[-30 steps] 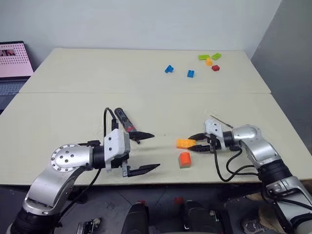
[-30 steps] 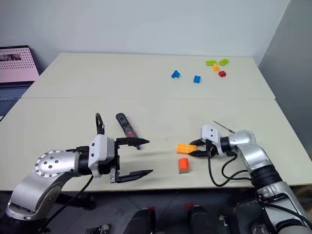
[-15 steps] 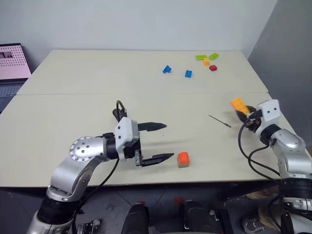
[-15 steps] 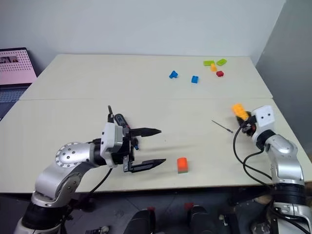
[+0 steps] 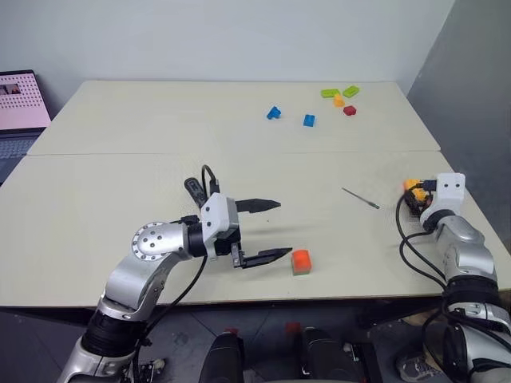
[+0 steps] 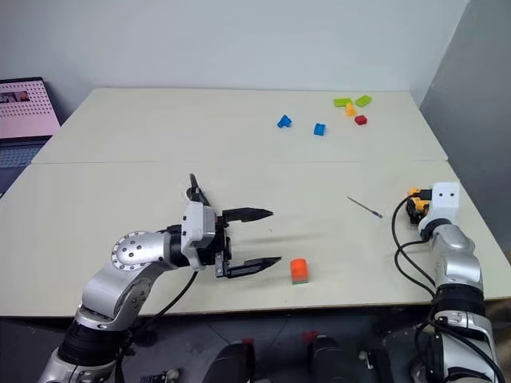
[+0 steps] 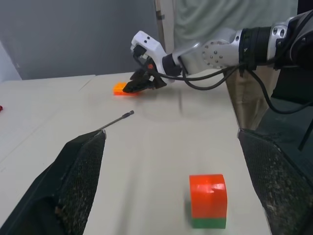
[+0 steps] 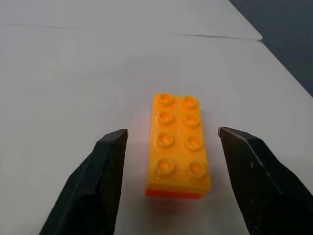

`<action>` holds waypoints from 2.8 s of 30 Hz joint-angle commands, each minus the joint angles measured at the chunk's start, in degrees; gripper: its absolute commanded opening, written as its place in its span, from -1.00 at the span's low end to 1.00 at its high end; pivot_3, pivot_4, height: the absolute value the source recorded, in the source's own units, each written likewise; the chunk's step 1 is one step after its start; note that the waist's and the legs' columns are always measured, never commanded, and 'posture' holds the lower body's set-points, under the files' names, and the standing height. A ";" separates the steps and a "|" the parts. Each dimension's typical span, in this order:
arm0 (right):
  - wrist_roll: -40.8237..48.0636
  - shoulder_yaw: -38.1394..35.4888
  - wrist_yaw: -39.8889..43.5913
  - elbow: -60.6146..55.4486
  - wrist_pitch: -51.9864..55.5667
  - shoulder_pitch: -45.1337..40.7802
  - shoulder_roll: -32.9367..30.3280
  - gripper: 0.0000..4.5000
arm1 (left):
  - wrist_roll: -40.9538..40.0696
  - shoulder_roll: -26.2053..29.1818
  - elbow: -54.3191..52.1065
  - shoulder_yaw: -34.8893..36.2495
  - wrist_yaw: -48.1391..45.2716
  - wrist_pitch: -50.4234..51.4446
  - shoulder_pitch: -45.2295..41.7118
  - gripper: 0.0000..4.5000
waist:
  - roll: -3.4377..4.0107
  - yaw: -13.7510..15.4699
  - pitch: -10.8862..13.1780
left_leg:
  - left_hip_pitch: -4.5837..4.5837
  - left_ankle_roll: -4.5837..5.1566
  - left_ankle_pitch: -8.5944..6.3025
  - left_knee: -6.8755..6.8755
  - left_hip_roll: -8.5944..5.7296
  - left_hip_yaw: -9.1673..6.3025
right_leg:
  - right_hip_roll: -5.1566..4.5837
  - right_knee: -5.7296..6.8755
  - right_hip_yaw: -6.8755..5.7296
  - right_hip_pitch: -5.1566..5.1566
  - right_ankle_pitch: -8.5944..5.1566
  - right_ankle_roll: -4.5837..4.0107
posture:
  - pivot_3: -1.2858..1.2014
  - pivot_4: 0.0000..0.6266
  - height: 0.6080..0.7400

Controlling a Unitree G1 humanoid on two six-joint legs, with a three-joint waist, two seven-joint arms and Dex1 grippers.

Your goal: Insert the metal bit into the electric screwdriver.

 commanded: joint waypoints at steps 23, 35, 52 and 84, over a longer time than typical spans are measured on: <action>6.94 36.58 56.32 -31.43 4.72 -1.51 -13.61 0.99 | -0.50 17.99 -10.04 5.95 -7.49 1.33 13.05 1.00 | 0.08 0.26 0.13 | -0.10 -0.01 -0.01 -0.07 0.03 0.07 | -0.22 -0.24 -0.20 -0.12 -0.19 -0.30 | 0.03 -0.52 1.00; 5.78 37.36 55.05 -32.73 3.09 1.67 -9.73 -0.05 | -2.58 15.71 -11.25 6.35 -4.99 4.07 11.30 1.00 | 0.08 0.21 0.13 | -0.08 -0.01 -0.01 0.01 0.08 -0.01 | -0.07 -0.08 -0.17 -0.12 -0.22 -0.30 | 0.03 -0.52 1.00; 6.09 2.89 19.76 -25.45 5.66 13.80 -6.46 -0.35 | -3.51 4.79 -6.87 1.12 -4.33 0.82 4.33 1.00 | 0.05 0.42 0.12 | -0.03 -0.01 0.00 0.08 0.01 -0.04 | -0.07 -0.05 -0.15 0.01 -0.18 -0.25 | 0.03 -0.52 1.00; 9.19 -7.80 15.25 -31.72 7.59 18.77 -12.08 0.98 | 2.38 6.89 0.63 3.97 -1.85 -1.81 1.59 1.00 | 0.17 -0.06 0.11 | -0.03 0.02 0.01 0.03 -0.01 0.01 | 0.05 -0.08 0.13 -0.01 -0.14 -0.17 | 0.03 -0.52 1.00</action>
